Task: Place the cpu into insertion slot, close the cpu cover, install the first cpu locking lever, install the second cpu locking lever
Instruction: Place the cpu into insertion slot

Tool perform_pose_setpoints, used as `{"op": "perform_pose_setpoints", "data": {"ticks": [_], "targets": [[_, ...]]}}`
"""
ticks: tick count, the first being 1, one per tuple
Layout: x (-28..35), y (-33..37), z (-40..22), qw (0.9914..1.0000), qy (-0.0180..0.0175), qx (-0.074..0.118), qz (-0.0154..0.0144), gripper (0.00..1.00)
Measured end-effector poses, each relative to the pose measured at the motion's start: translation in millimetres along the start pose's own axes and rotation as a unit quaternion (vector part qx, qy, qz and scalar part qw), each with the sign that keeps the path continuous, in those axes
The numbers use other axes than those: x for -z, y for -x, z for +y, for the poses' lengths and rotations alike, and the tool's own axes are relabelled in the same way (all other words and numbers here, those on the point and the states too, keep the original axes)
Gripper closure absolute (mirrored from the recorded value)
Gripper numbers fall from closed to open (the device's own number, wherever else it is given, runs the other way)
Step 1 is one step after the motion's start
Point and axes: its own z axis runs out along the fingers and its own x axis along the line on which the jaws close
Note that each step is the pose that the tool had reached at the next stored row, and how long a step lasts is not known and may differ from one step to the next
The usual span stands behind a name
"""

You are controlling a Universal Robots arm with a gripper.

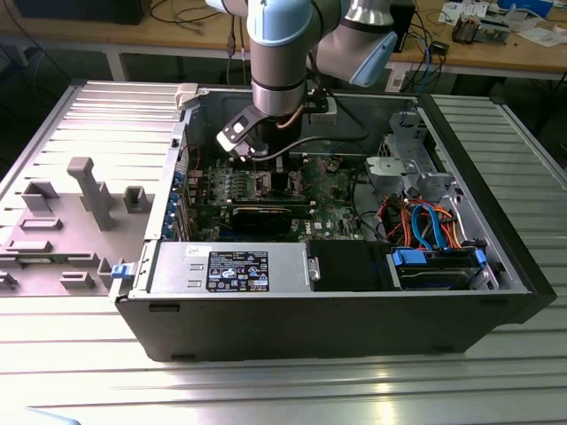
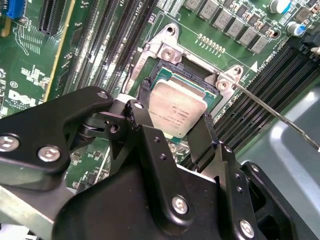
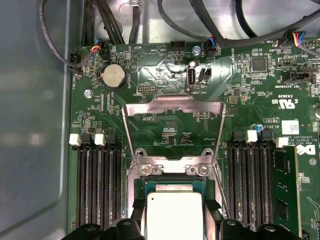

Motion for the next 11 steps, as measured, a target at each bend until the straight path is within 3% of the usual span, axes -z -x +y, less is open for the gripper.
{"op": "perform_pose_setpoints", "data": {"ticks": [11], "targets": [[-3.3, -0.5, 0.0, 1.0, -0.0004, -0.001, -0.0001, 0.46]]}}
